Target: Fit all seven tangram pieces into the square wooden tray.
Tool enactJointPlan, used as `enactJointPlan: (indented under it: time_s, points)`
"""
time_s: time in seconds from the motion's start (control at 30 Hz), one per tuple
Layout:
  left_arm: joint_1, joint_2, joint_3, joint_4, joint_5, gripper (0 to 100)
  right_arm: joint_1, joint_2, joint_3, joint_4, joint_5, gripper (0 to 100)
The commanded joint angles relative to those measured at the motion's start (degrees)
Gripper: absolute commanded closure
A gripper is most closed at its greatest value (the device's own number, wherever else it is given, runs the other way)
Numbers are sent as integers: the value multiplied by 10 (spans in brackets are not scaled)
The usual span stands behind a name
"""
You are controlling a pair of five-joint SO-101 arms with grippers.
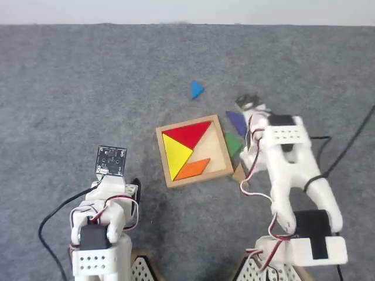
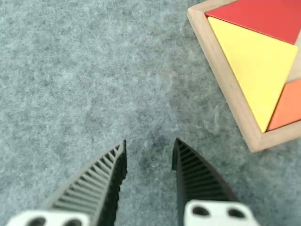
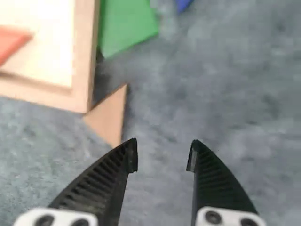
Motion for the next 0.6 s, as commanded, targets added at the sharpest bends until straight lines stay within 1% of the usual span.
enactJointPlan:
  time_s: [0.0, 0.13, 0.2, 0.4, 0.57]
  points:
    - [2, -16, -5, 5, -4, 847, -63, -33, 35, -48, -25, 819]
    - [2, -16, -5, 5, -4, 847, -105, -33, 46, -58, -44, 819]
    - [2, -16, -5, 5, -4, 847, -114, -33, 51, -65, -62, 818]
    - [2, -16, -5, 5, -4, 847, -115, -33, 88, -131, -163, 818]
    - [2, -16, -5, 5, -4, 847, -116, -33, 91, -150, -217, 818]
